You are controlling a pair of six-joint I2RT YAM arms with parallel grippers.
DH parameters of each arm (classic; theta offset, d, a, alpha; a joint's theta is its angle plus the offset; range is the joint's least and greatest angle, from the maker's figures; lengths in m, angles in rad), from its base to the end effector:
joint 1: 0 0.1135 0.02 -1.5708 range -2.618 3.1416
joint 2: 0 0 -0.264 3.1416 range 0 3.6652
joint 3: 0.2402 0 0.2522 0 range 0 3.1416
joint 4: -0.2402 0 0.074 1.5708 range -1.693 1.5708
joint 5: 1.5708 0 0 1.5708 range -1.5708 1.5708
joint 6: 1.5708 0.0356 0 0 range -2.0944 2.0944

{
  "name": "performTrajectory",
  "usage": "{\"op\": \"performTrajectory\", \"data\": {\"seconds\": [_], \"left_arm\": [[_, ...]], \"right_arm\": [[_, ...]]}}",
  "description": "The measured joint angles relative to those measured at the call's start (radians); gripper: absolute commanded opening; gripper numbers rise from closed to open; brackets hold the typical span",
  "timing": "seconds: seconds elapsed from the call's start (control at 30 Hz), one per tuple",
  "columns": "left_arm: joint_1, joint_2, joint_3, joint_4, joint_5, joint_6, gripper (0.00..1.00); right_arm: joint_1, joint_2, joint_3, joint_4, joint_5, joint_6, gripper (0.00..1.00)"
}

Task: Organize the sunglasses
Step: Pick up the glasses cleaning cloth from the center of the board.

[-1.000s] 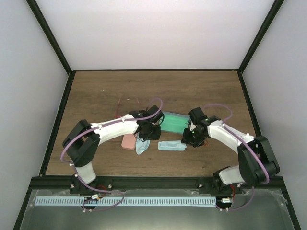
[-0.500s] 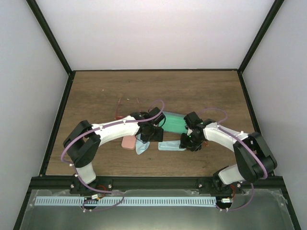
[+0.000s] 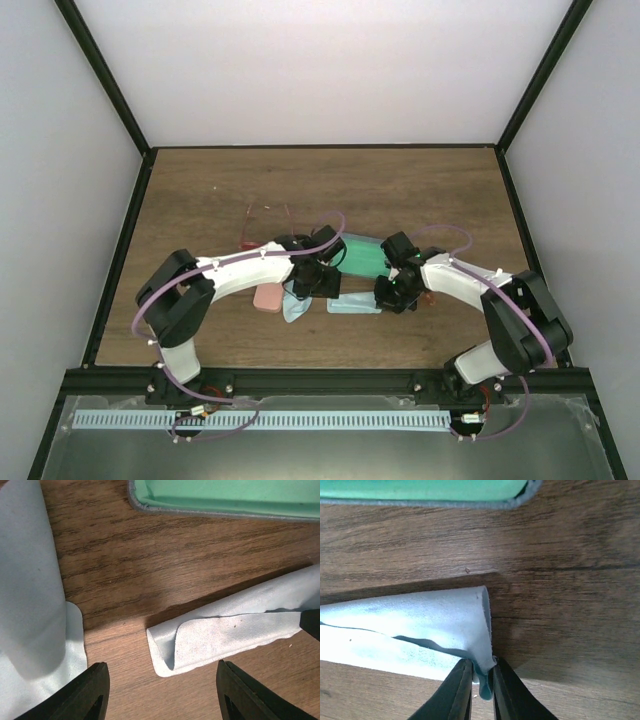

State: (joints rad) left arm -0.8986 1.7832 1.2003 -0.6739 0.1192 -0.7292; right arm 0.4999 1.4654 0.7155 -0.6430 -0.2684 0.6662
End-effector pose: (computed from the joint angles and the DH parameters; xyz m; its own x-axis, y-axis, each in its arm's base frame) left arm 0.2127 -0.2741 0.1828 -0.9745 0.1622 -0.1550 0.2018 0.9355 -0.2901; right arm 0.1987 0.1193 0.1464 -0.9902 0.1382 0.0222 0.1381 0.9391 0.3146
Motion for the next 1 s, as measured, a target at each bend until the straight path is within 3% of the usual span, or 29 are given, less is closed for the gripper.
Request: {"op": "performTrajectory", "data": {"seconds": [0.17, 0.8, 1.0], "left_arm": [[0.0, 0.029, 0.0, 0.004, 0.015, 0.004, 0.58], [-0.012, 0.095, -0.017, 0.07, 0.089, -0.012, 0.51], [-0.013, 0.102, -0.017, 0.09, 0.103, -0.029, 0.26]], "right_arm": [[0.0, 0.003, 0.0, 0.004, 0.0, 0.005, 0.06], [0.001, 0.003, 0.0, 0.01, -0.008, 0.016, 0.05], [0.001, 0.003, -0.002, 0.011, -0.01, 0.016, 0.05]]}}
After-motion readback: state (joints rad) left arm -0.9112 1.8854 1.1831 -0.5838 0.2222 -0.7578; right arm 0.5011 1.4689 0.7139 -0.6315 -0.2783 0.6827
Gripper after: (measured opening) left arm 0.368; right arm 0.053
